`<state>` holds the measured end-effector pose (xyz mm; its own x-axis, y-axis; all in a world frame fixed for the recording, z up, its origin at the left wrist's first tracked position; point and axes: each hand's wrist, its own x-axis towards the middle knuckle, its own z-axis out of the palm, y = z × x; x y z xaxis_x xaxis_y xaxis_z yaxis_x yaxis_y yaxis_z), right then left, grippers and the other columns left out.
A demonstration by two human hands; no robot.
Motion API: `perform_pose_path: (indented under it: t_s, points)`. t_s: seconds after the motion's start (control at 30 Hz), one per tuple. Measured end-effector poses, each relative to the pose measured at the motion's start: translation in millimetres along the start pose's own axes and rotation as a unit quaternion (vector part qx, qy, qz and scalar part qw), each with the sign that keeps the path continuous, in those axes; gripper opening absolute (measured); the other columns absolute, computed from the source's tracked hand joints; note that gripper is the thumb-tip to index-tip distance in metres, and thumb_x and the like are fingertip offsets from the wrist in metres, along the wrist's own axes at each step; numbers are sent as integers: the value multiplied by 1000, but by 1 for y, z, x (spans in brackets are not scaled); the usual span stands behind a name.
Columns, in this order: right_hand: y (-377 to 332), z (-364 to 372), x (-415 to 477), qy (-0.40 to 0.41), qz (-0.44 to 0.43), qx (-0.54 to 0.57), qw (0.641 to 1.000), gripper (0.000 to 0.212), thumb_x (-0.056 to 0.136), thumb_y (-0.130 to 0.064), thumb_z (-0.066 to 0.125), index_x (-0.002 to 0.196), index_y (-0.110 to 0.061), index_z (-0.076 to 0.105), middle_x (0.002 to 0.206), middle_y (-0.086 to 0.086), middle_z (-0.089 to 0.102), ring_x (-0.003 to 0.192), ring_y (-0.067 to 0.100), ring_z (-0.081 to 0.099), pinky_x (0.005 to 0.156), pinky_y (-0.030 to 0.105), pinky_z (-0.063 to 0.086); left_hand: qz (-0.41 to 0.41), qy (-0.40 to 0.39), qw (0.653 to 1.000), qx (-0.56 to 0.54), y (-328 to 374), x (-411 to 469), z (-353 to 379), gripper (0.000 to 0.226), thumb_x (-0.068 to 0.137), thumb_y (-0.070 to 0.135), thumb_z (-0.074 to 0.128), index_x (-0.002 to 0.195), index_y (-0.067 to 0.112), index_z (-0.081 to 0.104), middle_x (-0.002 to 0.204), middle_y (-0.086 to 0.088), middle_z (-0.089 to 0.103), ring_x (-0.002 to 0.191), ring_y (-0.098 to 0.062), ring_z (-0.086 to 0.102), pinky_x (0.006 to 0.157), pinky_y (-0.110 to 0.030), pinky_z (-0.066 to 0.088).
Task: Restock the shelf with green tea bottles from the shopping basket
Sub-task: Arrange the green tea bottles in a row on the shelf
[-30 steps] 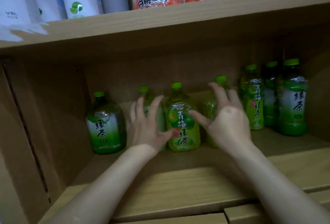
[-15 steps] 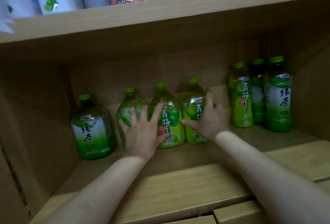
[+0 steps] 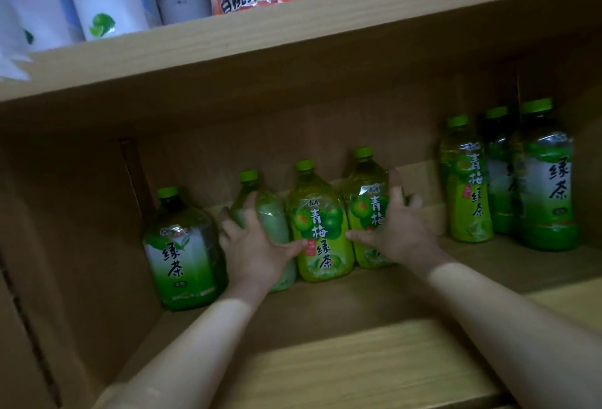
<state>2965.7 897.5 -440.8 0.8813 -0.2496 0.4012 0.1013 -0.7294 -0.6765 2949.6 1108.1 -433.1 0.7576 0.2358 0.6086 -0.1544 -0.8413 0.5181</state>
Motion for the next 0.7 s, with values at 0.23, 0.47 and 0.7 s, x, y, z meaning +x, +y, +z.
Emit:
perform_pose_path:
  t_s: [0.23,0.47,0.7]
  points:
    - [2,-2,5,-6,-5,-18,1000,138,54,-62,82,148,-36,-17,142,17,24,124,38,48,97,45,44,10,24,997,75,5,1,9,114,56,66,75,145,39,9,149,-21,14,131,-44,27,103,-45,35]
    - [10,-16,12,20,-20,-68,997,130,55,-66,79,142,-50,-17,143,16,30,115,37,56,88,47,50,21,13,996,86,12,2,18,117,54,75,70,145,40,6,150,-19,12,130,-41,27,100,-44,36]
    - [20,-20,5,5,-38,7,999,127,64,-48,83,147,-46,-12,145,20,28,127,39,47,104,43,38,3,-8,997,79,20,0,17,113,61,63,75,146,36,6,151,-22,10,132,-44,24,105,-44,31]
